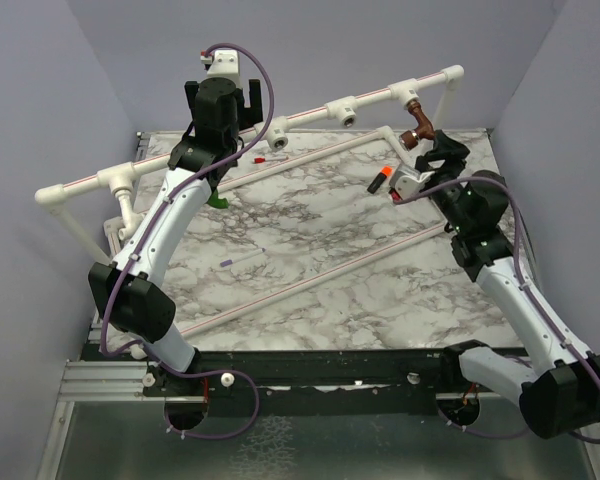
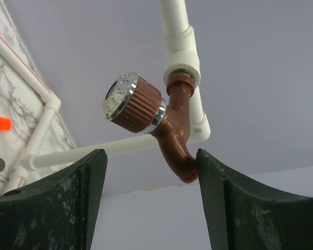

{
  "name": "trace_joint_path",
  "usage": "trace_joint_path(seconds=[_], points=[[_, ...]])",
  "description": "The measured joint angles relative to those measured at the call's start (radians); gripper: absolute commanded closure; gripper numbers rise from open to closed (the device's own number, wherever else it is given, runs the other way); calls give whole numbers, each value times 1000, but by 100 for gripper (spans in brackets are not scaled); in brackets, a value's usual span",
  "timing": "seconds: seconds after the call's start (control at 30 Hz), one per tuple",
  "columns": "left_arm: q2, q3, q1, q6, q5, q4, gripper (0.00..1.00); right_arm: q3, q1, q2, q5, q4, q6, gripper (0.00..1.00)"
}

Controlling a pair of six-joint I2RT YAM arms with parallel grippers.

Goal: Install the water faucets

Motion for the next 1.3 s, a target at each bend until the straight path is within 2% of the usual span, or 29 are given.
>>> trace_joint_path(seconds=[0.4, 0.8, 1.03, 1.3], points=[[0, 0, -1, 0, 0, 0, 5, -65, 53, 123, 71, 253, -357, 27], [0, 0, -1, 1, 0, 1, 4, -64, 71, 196, 116, 352, -452, 36], [0, -1, -1, 1, 0, 2, 4, -64, 71, 201, 129, 391, -418, 58], [0, -2, -2, 2, 0, 2, 4, -56, 72, 191, 128, 409, -317, 92]])
